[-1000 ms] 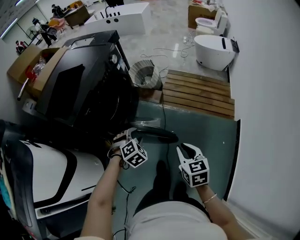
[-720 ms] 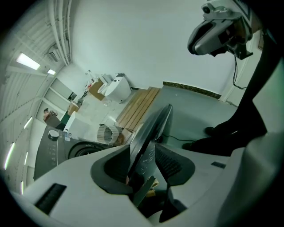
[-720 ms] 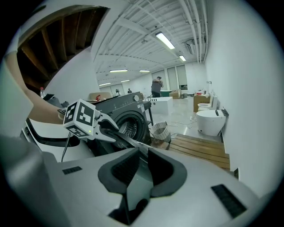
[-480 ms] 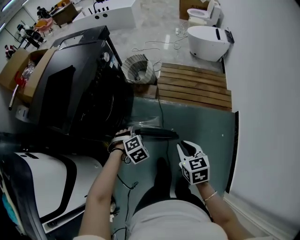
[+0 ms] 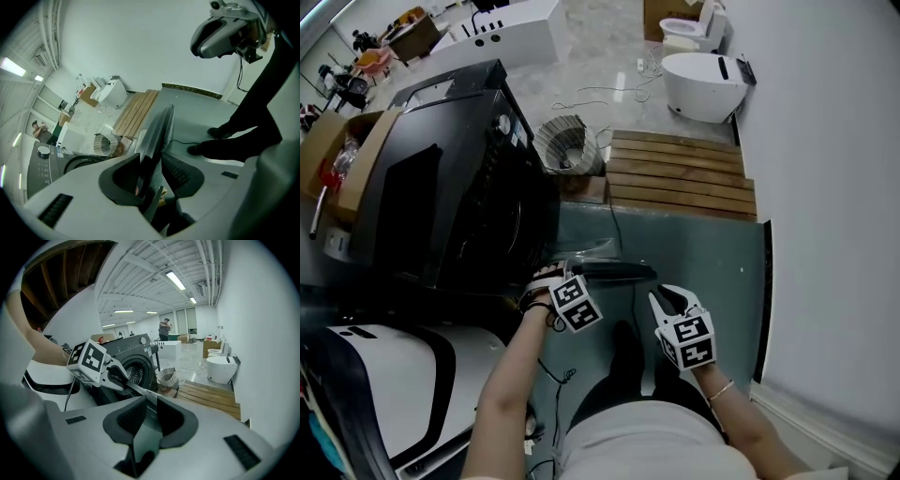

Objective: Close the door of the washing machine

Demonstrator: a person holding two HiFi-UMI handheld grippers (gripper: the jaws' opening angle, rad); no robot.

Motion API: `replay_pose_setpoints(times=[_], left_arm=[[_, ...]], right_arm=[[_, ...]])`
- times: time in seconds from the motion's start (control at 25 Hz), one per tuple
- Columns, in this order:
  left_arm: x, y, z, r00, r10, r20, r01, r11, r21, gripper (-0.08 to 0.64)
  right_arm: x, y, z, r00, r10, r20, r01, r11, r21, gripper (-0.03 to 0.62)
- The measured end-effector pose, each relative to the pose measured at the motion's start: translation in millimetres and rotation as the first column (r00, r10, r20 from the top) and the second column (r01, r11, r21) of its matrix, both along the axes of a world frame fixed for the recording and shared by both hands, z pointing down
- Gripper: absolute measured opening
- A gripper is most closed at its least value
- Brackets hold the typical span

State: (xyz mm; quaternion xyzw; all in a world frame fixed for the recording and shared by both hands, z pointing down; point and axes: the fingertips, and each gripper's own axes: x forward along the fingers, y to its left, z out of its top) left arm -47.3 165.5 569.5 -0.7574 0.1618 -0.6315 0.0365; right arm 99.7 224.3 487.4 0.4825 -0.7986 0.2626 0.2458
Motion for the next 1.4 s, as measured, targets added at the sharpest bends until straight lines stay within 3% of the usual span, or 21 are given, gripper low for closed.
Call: replay_pose_setpoints(times=[0.4,0.68,1.0,1.2,1.4], left_arm=[[-5.6,-31.8,0.2,0.998,-0.052,-0.020,0.053,0.998,0.016,0.155],[-11.4,-59.5,0.5,0.994,-0.105,-0.037,0.104,0.994,-0.018,0.153],[-15.9,-83.4,0.7,0.984,-0.163,-0.076,0.163,0.987,-0.017,0.153],[-21.0,-98.5,-0.3,0.974,-0.210,-0.089,0.208,0.978,-0.031,0.153],[-25.2,-116.4,0.0,0.960,-0.253,-0.116,0.250,0.967,-0.042,0.155]], right_arm=[[-15.2,-22.0,2.3,0.999,-0.007,-0.043,0.007,1.000,0.002,0.078],[-24.4,-42.7,2.5,0.997,-0.022,-0.078,0.023,1.000,0.012,0.078],[-33.0,-87.0,6.5,0.983,-0.118,-0.142,0.125,0.991,0.044,0.105],[-44.4,-123.3,24.9,0.946,-0.244,-0.215,0.255,0.967,0.024,0.140],[-51.2,-166.7,49.5,0.875,-0.367,-0.314,0.386,0.923,-0.003,0.150]])
